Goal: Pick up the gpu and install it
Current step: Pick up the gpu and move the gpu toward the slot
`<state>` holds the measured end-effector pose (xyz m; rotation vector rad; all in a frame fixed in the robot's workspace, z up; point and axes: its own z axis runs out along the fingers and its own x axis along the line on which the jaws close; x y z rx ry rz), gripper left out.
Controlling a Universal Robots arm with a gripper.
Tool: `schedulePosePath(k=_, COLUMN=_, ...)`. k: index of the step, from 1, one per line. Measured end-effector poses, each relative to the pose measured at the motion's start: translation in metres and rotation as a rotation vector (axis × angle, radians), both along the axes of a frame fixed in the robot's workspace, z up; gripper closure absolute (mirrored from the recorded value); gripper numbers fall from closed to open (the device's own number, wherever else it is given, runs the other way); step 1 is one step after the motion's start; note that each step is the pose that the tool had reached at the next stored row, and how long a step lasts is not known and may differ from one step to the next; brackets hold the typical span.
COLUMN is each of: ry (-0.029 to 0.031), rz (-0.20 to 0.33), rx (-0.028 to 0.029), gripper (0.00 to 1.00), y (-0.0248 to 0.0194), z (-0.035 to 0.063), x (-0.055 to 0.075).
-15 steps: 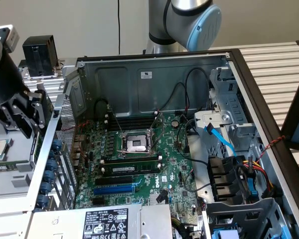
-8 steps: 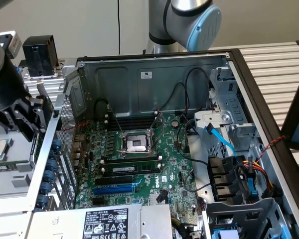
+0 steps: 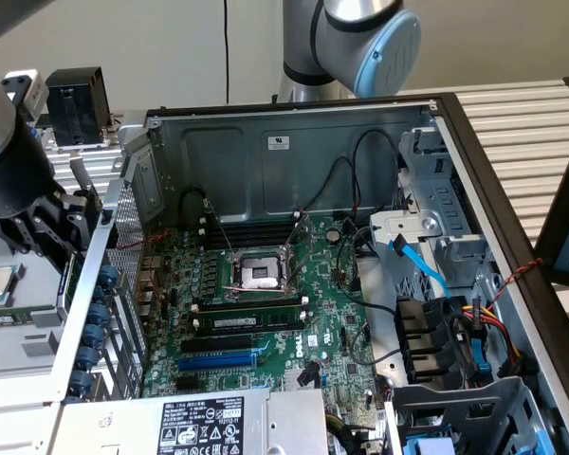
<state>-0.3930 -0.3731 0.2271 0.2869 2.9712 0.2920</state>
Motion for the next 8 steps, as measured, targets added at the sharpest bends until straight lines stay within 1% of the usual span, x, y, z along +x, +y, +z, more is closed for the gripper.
schedulePosePath(k=3, ry=0.0000, rz=-0.010, rx=-0.0001, gripper=0.52, y=0.0015, z=-0.0006, x=0.0000)
schedulePosePath(k=8, ry=0.0001, rz=-0.038, rx=-0.0001, gripper=0.52, y=0.0024, z=-0.0006, x=0.0000)
